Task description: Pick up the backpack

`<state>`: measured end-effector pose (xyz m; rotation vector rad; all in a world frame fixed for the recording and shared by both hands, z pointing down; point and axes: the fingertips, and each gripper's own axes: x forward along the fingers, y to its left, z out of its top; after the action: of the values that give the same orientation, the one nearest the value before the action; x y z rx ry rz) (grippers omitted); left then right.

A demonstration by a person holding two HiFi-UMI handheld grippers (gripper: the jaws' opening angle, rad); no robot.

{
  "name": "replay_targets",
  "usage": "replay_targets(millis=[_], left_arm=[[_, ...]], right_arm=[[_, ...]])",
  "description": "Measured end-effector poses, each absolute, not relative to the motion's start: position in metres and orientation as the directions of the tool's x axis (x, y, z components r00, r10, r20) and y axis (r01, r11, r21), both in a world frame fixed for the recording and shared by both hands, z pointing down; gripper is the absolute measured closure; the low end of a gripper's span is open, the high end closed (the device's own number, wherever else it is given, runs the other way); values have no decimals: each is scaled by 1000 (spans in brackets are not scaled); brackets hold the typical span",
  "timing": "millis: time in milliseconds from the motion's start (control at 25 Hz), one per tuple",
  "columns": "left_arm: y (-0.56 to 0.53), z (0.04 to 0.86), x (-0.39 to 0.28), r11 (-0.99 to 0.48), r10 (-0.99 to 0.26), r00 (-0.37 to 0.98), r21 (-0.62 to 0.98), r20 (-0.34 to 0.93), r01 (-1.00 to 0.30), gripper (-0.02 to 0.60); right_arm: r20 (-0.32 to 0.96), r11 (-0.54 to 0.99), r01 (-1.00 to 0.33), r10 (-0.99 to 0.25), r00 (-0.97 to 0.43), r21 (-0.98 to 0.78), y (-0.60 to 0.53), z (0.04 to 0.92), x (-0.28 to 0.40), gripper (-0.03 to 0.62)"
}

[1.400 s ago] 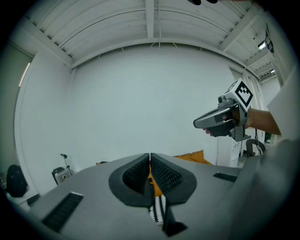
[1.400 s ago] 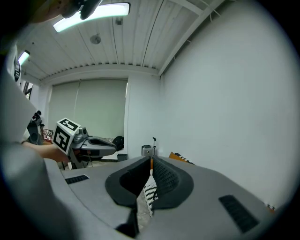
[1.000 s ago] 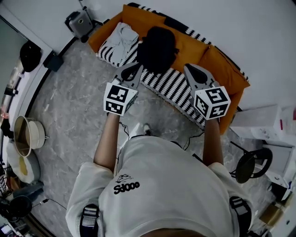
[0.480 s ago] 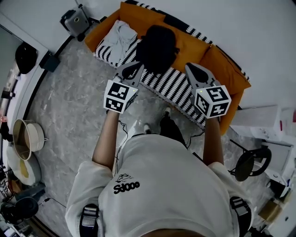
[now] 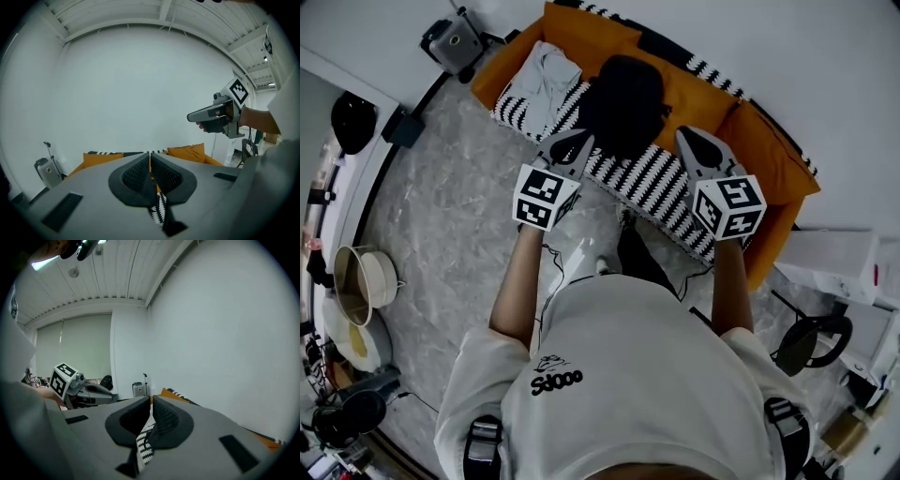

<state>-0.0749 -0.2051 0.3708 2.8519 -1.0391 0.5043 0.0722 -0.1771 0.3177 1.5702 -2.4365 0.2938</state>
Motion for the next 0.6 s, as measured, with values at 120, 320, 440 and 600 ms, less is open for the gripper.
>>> replay_targets(millis=[120,320,440,600], left_arm=[[-242,384,-65,-763,-615,704,-43,354,-645,557],[-293,406,-47,-765,-601,696,-33,392,-643,557],[-317,429,-39,-769,-586,694,-17,418,-639,557],[-347,462,-32,-769,-561,689,17,459,-639,557]], right_arm=[[298,398,-916,-869,-394,-49,-215,327,83,553],[346,400,-912,-846,-406,-94,-270,358,99,553],[377,398,-908,-828,-416,-128,-297,384,106,553],[407,401,-901,-805,-432,-164,-331,419,115,553]])
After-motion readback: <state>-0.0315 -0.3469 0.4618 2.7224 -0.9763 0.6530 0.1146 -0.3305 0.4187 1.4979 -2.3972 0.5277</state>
